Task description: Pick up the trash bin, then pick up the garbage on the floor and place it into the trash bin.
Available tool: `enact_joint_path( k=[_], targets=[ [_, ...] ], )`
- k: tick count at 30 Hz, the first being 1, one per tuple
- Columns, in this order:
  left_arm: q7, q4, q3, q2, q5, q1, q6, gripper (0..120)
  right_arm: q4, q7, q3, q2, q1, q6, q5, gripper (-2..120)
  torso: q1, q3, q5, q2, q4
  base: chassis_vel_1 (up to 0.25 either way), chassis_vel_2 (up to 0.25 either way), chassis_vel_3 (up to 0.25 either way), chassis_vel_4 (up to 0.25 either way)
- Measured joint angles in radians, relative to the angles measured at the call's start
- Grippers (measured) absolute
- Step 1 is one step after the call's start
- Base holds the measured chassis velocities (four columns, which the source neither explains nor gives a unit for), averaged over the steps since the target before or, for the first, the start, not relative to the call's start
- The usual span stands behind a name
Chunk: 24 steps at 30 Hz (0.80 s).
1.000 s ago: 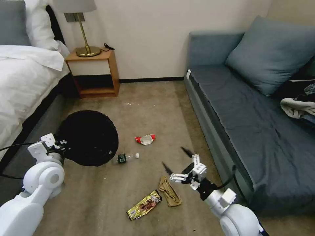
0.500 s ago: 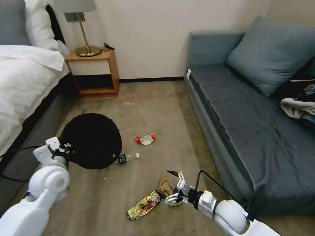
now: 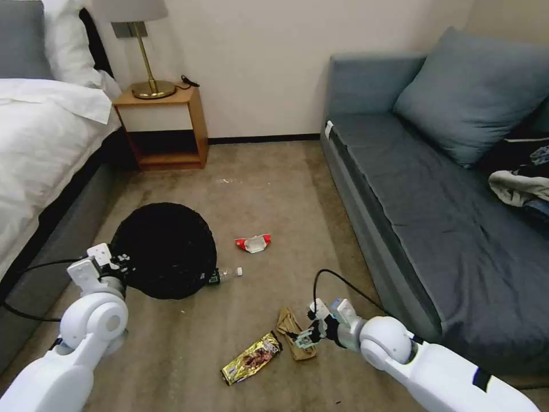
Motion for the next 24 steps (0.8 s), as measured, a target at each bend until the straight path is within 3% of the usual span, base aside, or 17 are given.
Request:
enact_joint_path(
  k=[10,24],
  targets=[
    [0.000,-0.003,-0.011,0.005,-0.003,0.012,-0.002,3,-0.099,0.086,-0.067,0.122,0.057,-0.091,-0.066,100,0.000,0.000,0.0000,0.000,0.0001,0.000,0.000,0.000,0.000],
    [-0.001,-0.012,-0.014,-0.005,-0.002,0.022,-0.004,3,-0.153,0.115,-0.062,0.157,0.048,-0.146,-0.142,100,0.000,0.000,0.0000,0.000,0.0001,0.000,0.000,0.000,0.000]
  ],
)
